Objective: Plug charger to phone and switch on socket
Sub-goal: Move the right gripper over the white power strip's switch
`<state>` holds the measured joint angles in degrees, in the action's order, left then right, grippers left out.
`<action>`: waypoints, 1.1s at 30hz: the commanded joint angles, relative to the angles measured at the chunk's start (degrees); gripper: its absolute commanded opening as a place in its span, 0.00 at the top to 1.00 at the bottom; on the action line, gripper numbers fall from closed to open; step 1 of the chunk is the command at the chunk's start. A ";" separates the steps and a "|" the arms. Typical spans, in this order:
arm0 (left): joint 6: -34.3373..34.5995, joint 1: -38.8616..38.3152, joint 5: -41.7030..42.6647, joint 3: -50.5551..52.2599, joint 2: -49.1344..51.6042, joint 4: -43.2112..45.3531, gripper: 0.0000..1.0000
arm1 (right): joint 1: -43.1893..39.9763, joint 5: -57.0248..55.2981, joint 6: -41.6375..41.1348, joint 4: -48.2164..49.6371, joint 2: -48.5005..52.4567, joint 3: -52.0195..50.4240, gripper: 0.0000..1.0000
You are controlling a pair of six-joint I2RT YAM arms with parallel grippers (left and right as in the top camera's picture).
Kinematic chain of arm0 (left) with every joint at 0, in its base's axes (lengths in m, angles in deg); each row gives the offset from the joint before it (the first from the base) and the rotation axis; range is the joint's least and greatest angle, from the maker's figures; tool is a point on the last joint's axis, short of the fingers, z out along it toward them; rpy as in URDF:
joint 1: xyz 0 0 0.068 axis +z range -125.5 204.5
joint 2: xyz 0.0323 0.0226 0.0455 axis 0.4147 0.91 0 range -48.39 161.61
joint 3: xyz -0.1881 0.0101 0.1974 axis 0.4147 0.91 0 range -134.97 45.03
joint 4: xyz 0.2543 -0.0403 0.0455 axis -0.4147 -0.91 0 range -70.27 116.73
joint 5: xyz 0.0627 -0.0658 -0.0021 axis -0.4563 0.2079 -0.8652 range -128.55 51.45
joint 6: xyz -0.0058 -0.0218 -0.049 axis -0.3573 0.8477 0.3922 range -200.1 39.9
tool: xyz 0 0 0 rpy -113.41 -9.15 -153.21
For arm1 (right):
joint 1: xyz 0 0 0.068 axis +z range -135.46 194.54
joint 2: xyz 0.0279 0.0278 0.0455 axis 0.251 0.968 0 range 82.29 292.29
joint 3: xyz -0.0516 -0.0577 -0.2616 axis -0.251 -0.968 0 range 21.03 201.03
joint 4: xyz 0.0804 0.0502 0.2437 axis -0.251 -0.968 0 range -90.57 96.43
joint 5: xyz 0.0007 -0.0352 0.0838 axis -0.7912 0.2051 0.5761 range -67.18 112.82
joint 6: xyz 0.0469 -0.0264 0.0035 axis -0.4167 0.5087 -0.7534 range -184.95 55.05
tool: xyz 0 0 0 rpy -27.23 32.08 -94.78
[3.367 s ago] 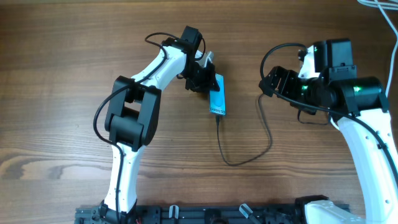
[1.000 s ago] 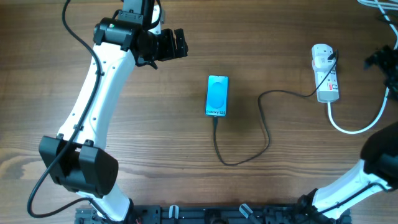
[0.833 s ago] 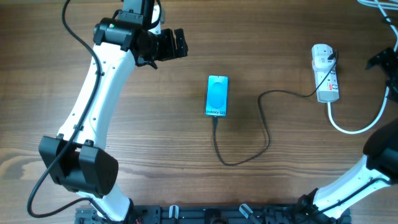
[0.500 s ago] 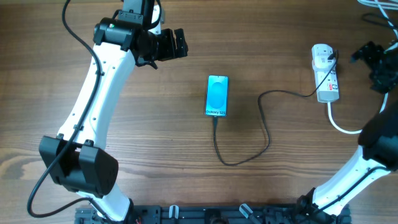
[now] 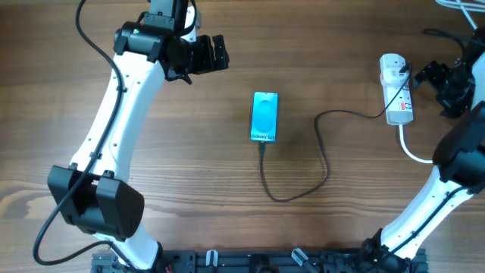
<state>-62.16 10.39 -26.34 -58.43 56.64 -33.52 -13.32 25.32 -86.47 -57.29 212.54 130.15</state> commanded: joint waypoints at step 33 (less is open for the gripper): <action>0.52 0.20 -0.31 0.33 0.39 0.02 0.00 | 0.15 3.96 5.01 5.84 2.67 -3.89 0.01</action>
<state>-62.16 10.39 -26.34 -58.43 56.64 -33.52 -13.30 28.38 -82.58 -51.52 213.55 127.22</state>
